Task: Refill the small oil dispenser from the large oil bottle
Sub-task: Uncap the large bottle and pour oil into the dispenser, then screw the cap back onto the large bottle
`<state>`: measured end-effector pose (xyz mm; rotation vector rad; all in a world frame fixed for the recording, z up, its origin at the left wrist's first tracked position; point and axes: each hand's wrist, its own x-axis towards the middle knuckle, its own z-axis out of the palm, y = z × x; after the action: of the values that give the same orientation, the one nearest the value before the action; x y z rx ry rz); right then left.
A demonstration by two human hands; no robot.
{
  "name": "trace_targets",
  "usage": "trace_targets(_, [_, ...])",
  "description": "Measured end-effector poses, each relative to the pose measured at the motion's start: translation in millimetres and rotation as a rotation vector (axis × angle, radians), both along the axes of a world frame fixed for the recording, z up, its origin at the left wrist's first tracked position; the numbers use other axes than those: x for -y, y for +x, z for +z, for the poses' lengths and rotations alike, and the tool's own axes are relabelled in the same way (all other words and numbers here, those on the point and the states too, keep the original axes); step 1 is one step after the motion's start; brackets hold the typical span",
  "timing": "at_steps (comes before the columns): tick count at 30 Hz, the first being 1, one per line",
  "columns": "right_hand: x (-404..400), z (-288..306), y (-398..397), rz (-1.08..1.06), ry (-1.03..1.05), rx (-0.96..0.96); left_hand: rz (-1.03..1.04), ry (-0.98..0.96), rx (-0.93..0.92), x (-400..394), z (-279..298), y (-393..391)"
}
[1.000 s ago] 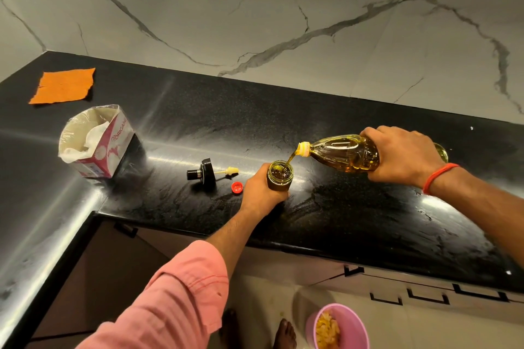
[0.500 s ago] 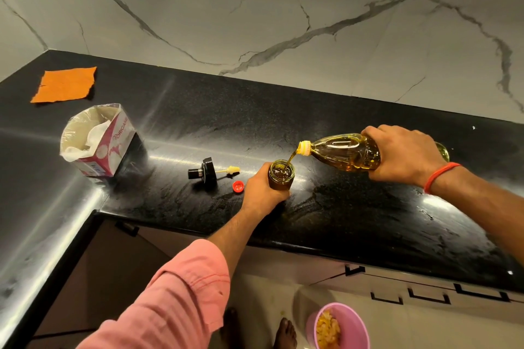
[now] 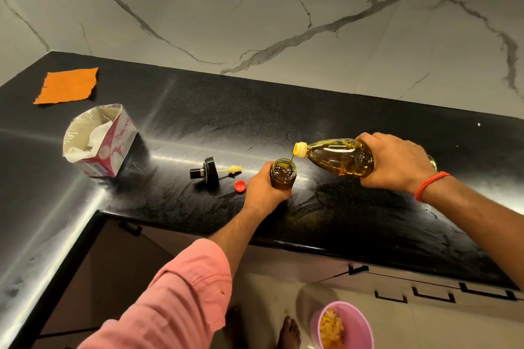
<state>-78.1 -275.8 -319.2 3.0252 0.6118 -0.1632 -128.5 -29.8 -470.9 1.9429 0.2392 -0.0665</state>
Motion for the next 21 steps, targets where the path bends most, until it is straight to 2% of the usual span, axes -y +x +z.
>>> trace_targets(6, [-1.6,-26.0,-1.6,-0.059,0.118,-0.075,-0.005,0.008,-0.003,0.0,2.2,-1.0])
trace_targets(15, [-4.8,-57.3,-10.5,-0.223,0.519,-0.096,-0.024,0.064,-0.006,-2.5,3.3,-0.8])
trace_targets(17, [-4.1,-59.6,-9.4,-0.258,0.655,-0.091,-0.051,0.151,-0.003,-6.3,4.4,0.9])
trace_targets(21, [-5.2,-61.8,-7.9,-0.344,0.925,-0.036,-0.200,0.540,-0.028,-26.0,9.0,4.7])
